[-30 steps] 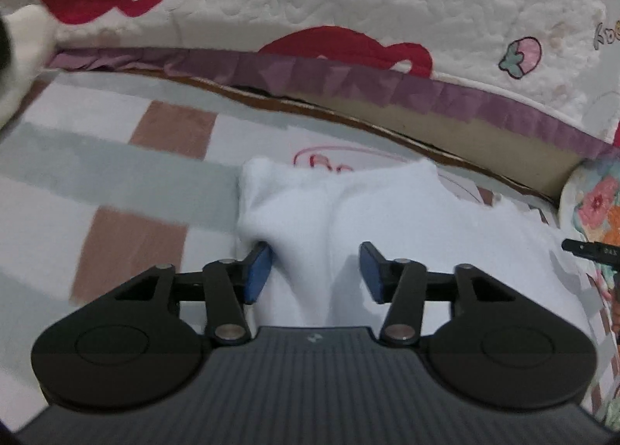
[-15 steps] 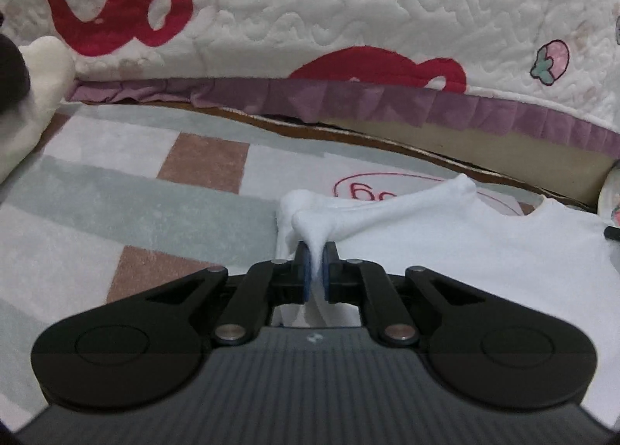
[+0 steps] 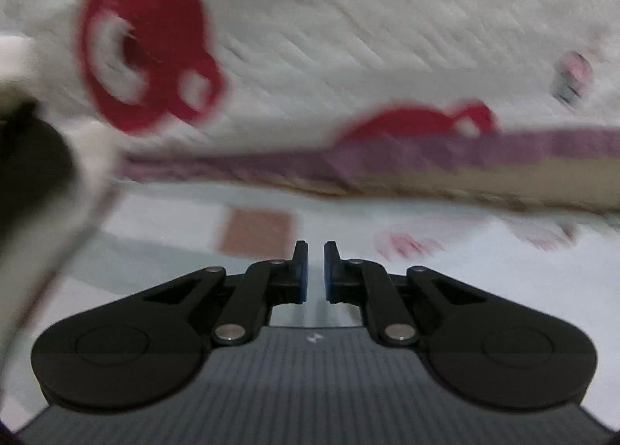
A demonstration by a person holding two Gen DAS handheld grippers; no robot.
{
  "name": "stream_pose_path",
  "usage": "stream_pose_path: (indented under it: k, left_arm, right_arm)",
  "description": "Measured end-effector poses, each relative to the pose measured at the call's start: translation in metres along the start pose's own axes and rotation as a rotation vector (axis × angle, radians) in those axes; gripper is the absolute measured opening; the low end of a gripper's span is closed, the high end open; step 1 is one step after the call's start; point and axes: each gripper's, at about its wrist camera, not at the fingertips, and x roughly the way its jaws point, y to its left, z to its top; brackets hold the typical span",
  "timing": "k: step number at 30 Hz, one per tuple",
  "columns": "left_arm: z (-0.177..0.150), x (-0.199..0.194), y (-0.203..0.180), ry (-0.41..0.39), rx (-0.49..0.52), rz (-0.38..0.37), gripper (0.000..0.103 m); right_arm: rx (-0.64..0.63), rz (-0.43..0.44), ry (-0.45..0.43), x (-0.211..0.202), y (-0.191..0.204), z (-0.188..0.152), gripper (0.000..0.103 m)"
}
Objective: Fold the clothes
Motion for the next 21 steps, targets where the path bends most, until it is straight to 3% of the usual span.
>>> stream_pose_path:
  k: [4,7,9,12,14,16,18,21]
  left_arm:
    - [0.005,-0.011,0.024,0.044,-0.218,-0.142,0.009]
    - [-0.002,-0.021,0.010,0.125,-0.142,-0.312,0.010]
    - [-0.009,-0.021,-0.005,0.216,-0.033,-0.362,0.011]
    - [-0.026,-0.018,-0.026,0.276,0.147,-0.233,0.011]
    - [-0.030,-0.015,-0.020,0.273,0.135,-0.118,0.003]
    - [-0.029,-0.023,-0.011,0.231,0.088,-0.042,0.007]
    - [-0.026,-0.034,-0.002,0.188,0.067,0.012,0.006]
    - [-0.022,-0.055,0.003,0.196,-0.014,-0.152,0.007]
  right_arm:
    - [-0.022,0.119,0.025,-0.008,0.010,0.009,0.061]
    - [0.039,0.184,0.043,-0.012,0.014,0.006,0.063]
    - [0.062,0.220,0.068,-0.007,0.022,0.002,0.064]
    - [0.068,0.256,0.121,-0.001,0.038,-0.007,0.064]
    - [0.068,0.273,0.161,0.002,0.046,-0.011,0.064]
    - [0.068,0.287,0.205,0.005,0.054,-0.015,0.064]
    - [0.075,0.284,0.187,-0.002,0.054,-0.018,0.064]
    - [0.134,0.269,0.175,-0.016,0.047,-0.021,0.064]
